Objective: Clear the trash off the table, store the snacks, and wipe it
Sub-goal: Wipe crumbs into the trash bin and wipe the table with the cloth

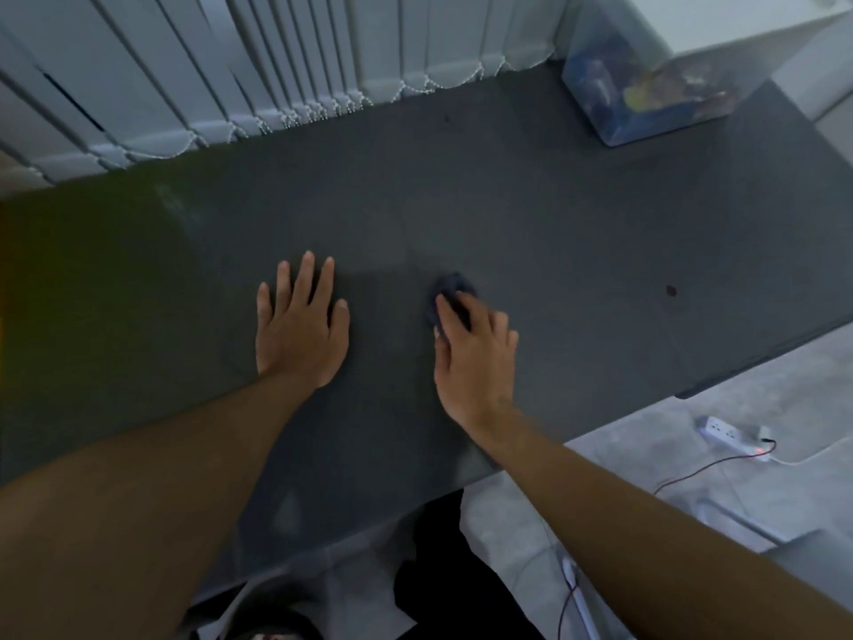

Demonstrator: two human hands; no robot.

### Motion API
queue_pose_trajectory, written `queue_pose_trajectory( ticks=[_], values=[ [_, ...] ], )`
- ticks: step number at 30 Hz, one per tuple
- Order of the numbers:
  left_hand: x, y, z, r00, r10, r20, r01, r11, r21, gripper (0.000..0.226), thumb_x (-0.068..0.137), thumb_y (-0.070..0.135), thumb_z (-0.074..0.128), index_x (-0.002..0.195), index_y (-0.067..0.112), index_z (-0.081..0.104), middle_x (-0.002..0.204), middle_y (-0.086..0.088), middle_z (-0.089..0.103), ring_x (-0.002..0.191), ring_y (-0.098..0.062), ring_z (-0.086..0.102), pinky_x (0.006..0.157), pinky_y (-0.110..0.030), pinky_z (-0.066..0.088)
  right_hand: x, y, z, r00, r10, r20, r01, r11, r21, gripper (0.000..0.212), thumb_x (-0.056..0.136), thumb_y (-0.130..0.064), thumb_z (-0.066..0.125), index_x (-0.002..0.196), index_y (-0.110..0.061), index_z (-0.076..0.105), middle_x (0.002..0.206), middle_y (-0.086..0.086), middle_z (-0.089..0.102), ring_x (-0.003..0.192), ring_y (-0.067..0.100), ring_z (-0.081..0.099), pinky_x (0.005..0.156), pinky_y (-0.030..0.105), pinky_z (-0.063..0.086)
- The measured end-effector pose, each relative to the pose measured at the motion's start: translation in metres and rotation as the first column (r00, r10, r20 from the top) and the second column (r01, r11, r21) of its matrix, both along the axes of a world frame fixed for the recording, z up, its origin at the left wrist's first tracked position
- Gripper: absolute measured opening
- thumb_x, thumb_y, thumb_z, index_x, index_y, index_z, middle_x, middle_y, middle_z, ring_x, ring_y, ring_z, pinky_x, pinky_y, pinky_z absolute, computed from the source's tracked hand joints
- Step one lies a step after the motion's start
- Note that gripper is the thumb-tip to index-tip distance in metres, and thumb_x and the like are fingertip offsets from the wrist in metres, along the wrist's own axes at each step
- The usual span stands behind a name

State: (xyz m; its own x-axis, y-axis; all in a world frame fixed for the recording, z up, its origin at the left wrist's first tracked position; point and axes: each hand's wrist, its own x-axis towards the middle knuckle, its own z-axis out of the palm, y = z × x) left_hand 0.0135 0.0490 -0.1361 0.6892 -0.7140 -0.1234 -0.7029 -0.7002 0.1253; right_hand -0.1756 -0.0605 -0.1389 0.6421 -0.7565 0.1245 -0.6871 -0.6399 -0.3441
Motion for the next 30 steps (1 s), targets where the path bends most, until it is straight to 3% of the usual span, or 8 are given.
queue_pose_trajectory(
  ticks=[3, 5, 11, 15, 17, 23, 28, 30],
  values=[
    [0.015, -0.020, 0.002, 1.000, 0.021, -0.002, -0.021, 1.000, -0.013, 0.059, 0.102, 0.045, 0.017, 0.157, 0.027, 0.006, 0.166, 0.003, 0.002, 0.152, -0.025, -0.003, 0.123, -0.048, 0.002, -0.001, 0.006, -0.003, 0.959, 0.282, -0.011, -0.282, 0.958, -0.054, 0.041, 0.098, -0.032, 0.048, 0.139, -0.027, 0.054, 0.142, -0.005, 0.049, 0.109, 0.025, 0.048, 0.083, 0.038, 0.037],
    [0.024, -0.034, 0.002, 0.999, 0.041, -0.015, -0.041, 0.999, -0.014, 0.059, 0.101, 0.045, 0.015, 0.157, 0.028, 0.005, 0.166, 0.004, 0.001, 0.152, -0.026, -0.004, 0.123, -0.048, 0.001, 0.000, -0.013, -0.004, 0.933, 0.357, -0.036, -0.359, 0.930, -0.082, 0.041, 0.098, -0.031, 0.051, 0.138, -0.028, 0.055, 0.142, -0.007, 0.050, 0.109, 0.025, 0.051, 0.082, 0.037, 0.036],
    [0.048, -0.067, 0.000, 0.998, 0.053, -0.021, -0.053, 0.999, -0.007, 0.059, 0.102, 0.046, 0.017, 0.157, 0.028, 0.005, 0.166, 0.004, 0.001, 0.152, -0.028, -0.005, 0.123, -0.048, 0.000, 0.042, -0.046, -0.001, 1.000, -0.015, 0.004, 0.015, 0.999, -0.036, 0.042, 0.095, -0.029, 0.052, 0.137, -0.027, 0.055, 0.141, -0.004, 0.050, 0.108, 0.025, 0.047, 0.081, 0.036, 0.033],
    [0.054, -0.074, -0.007, 0.997, 0.077, -0.006, -0.077, 0.997, -0.008, 0.060, 0.102, 0.047, 0.014, 0.157, 0.029, 0.004, 0.166, 0.004, 0.000, 0.152, -0.028, -0.005, 0.123, -0.049, 0.000, 0.051, -0.045, -0.005, 0.959, 0.281, -0.024, -0.282, 0.958, -0.056, 0.043, 0.098, -0.032, 0.047, 0.140, -0.029, 0.052, 0.145, -0.008, 0.047, 0.112, 0.023, 0.048, 0.085, 0.036, 0.035],
    [0.054, -0.073, -0.010, 0.996, 0.081, 0.029, -0.081, 0.997, -0.003, 0.060, 0.101, 0.048, 0.013, 0.157, 0.030, 0.003, 0.166, 0.005, 0.000, 0.152, -0.027, -0.005, 0.122, -0.049, 0.000, 0.053, -0.064, -0.006, 0.937, 0.347, -0.036, -0.349, 0.933, -0.083, 0.042, 0.097, -0.030, 0.050, 0.139, -0.029, 0.054, 0.145, -0.009, 0.049, 0.111, 0.023, 0.050, 0.084, 0.037, 0.036],
    [0.054, -0.074, -0.011, 0.995, 0.092, 0.048, -0.093, 0.996, 0.010, 0.061, 0.100, 0.048, 0.014, 0.157, 0.030, 0.001, 0.166, 0.005, -0.001, 0.152, -0.026, -0.004, 0.122, -0.050, 0.002, 0.101, -0.124, -0.006, 1.000, -0.008, -0.007, 0.008, 0.998, -0.067, 0.040, 0.098, -0.030, 0.051, 0.137, -0.026, 0.056, 0.143, -0.003, 0.052, 0.109, 0.028, 0.049, 0.082, 0.038, 0.033],
    [0.055, -0.076, -0.010, 0.993, 0.094, 0.067, -0.097, 0.995, 0.032, 0.061, 0.100, 0.048, 0.014, 0.157, 0.030, 0.002, 0.166, 0.004, 0.000, 0.152, -0.026, -0.002, 0.122, -0.051, 0.004, 0.110, -0.121, -0.008, 0.922, 0.387, 0.009, -0.382, 0.914, -0.134, 0.037, 0.098, -0.032, 0.051, 0.134, -0.027, 0.060, 0.142, -0.008, 0.054, 0.107, 0.026, 0.051, 0.081, 0.037, 0.033],
    [0.055, -0.076, -0.010, 0.994, 0.093, 0.058, -0.095, 0.995, 0.031, 0.062, 0.099, 0.048, 0.013, 0.157, 0.030, 0.002, 0.166, 0.004, 0.000, 0.152, -0.026, -0.003, 0.122, -0.051, 0.005, 0.115, -0.140, -0.009, 0.918, 0.396, -0.009, -0.392, 0.906, -0.159, 0.037, 0.098, -0.032, 0.050, 0.134, -0.028, 0.060, 0.141, -0.008, 0.055, 0.104, 0.027, 0.052, 0.078, 0.038, 0.035]
  ],
)
